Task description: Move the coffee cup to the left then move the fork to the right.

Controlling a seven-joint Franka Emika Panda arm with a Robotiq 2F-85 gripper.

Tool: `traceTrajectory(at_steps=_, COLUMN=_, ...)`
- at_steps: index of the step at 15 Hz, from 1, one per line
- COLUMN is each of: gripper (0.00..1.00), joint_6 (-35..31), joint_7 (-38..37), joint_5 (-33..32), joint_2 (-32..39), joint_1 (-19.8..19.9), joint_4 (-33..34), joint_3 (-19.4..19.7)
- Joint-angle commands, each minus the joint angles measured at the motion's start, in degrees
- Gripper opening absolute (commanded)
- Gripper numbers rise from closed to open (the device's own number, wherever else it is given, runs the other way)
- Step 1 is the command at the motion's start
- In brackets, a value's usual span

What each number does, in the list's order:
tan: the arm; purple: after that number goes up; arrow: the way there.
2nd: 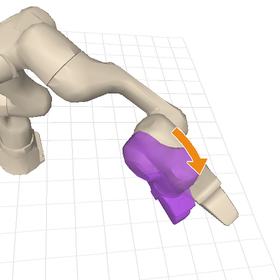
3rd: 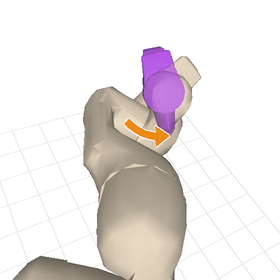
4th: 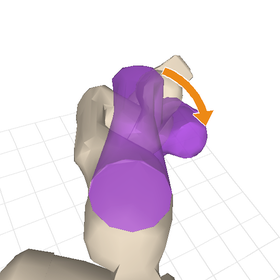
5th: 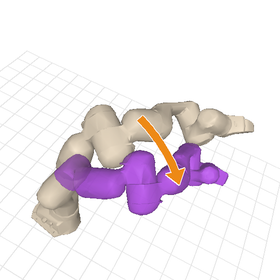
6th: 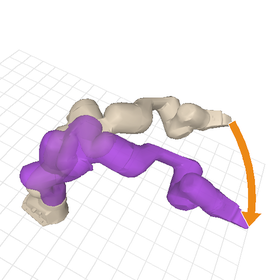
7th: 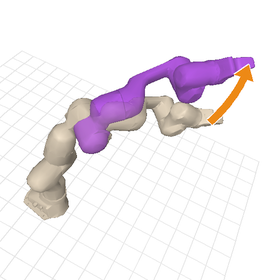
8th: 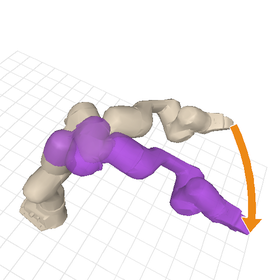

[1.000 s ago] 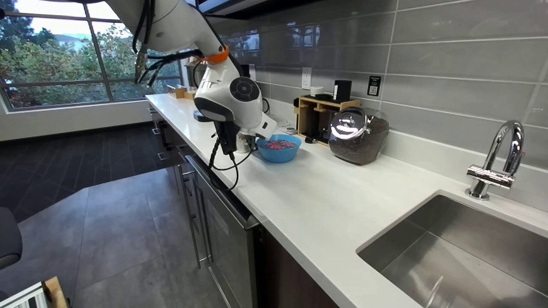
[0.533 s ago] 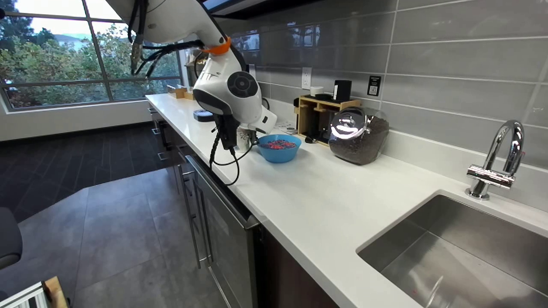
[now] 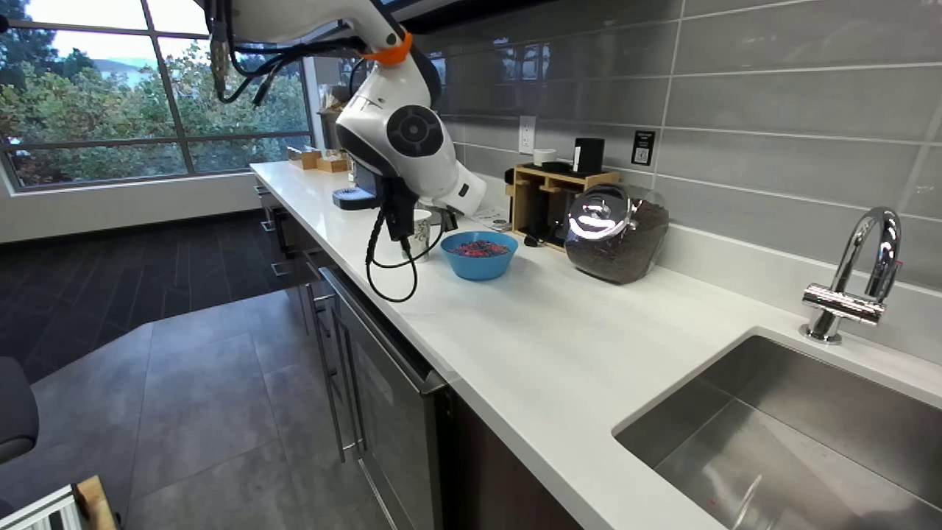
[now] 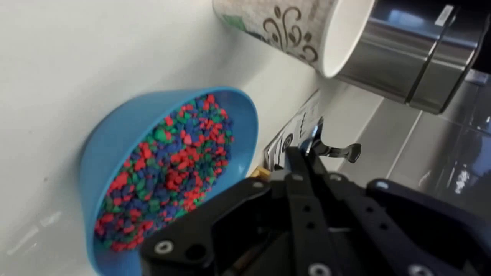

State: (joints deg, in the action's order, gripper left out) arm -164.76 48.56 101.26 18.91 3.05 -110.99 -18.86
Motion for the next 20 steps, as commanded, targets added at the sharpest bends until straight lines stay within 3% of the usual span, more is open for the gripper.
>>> traceTrajectory(at_steps=1, gripper=0.01, joint_6=4.6, joint_7=3.4, joint_5=7.6, joint_2=-5.9, joint_1=4.0, joint_4=-5.4, joint_3=1.0)
traceTrajectory(at_steps=11, gripper=0.01, joint_6=9.9, joint_7=5.8, joint_5=16.0, joint_2=-11.1, joint_1=11.0, joint_4=-16.6, joint_3=5.2)
traceTrajectory(at_steps=20, gripper=0.01, joint_6=8.9, joint_7=5.0, joint_5=15.8, joint_2=-6.9, joint_1=12.7, joint_4=-17.6, joint_3=7.1)
